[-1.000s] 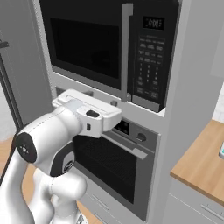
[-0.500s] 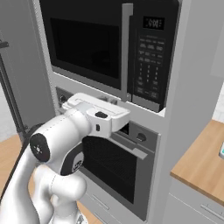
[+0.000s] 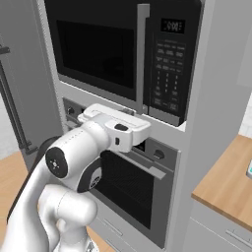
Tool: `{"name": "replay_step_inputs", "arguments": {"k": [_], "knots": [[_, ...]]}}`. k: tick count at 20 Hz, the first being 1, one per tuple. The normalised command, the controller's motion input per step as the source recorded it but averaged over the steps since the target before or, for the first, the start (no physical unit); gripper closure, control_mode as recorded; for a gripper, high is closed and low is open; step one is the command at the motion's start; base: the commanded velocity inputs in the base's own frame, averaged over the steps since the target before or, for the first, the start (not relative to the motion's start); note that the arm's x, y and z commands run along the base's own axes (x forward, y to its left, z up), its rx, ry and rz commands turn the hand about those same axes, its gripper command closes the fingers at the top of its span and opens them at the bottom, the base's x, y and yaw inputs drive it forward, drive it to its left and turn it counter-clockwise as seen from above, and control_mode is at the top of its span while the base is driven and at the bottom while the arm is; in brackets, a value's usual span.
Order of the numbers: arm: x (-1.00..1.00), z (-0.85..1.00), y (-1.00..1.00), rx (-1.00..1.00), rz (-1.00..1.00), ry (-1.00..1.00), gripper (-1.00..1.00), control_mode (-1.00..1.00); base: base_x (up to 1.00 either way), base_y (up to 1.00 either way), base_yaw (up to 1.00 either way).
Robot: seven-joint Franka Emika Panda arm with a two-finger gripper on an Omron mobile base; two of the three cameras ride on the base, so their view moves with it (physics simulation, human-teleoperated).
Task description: Pick the mushroom from the sink and place it in the bowl. Then pick the bowl and place it in the microwave. Then close the microwave door and press the start button.
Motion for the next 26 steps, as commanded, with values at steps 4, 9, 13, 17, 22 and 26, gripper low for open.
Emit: {"name": "replay_step_inputs", "arguments": {"k": [4,9,13,17,22,26], "knots": [[0.19,-0.04,-0.18,0.00,0.00,0.00,1.00,-1.00,0.00,0.00,0.00],[0.03,0.00,-0.38,0.00,0.00,0.00,1.00,-1.00,0.00,0.00,0.00],[0.06,-0.07,-0.29,0.00,0.00,0.00,1.00,-1.00,0.00,0.00,0.00],[0.10,-0.15,-0.06,0.00,0.00,0.00,1.00,-1.00,0.00,0.00,0.00],[0.13,-0.06,0.00,-0.01,0.00,0.00,1.00,-1.00,0.00,0.00,0.00],[0.17,0.00,0.05,0.00,0.00,0.00,1.00,-1.00,0.00,0.00,0.00]]}}
